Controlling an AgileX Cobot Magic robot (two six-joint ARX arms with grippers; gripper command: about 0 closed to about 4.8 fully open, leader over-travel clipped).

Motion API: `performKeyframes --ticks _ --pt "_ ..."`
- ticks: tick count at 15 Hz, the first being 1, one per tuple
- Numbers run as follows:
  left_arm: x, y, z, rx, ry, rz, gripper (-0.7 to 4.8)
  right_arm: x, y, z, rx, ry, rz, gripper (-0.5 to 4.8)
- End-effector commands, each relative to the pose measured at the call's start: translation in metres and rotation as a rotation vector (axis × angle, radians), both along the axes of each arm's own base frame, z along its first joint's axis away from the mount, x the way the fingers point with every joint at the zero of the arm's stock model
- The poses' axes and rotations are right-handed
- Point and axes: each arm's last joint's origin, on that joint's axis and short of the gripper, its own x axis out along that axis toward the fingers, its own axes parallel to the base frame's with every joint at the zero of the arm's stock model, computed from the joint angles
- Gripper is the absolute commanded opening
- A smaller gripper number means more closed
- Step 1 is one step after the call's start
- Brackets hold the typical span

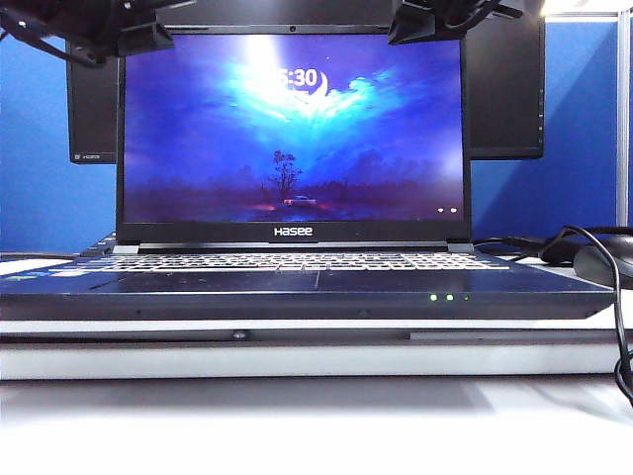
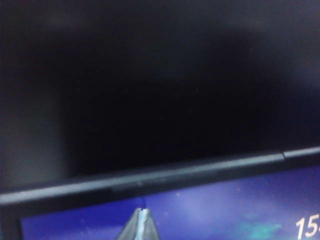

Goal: Open the lid of the black laptop.

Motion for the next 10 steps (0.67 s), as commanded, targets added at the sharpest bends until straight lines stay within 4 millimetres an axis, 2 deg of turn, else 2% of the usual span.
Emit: performKeyframes --ticks 1,6,10 --pt "0.000 0.000 0.003 -0.001 -0.021 0.005 -0.05 0.000 -0.002 0.004 0.006 -0.016 -0.022 -0.04" --pt "-0.016 0.005 0.015 0.014 0.019 -0.066 -0.05 -0.019 -0.007 0.014 0.021 0.037 0.045 -0.05" --pt "-0.040 0.010 0.028 0.042 0.076 -0.193 -0.05 -0.045 -0.006 0.025 0.001 0.067 0.095 -0.04"
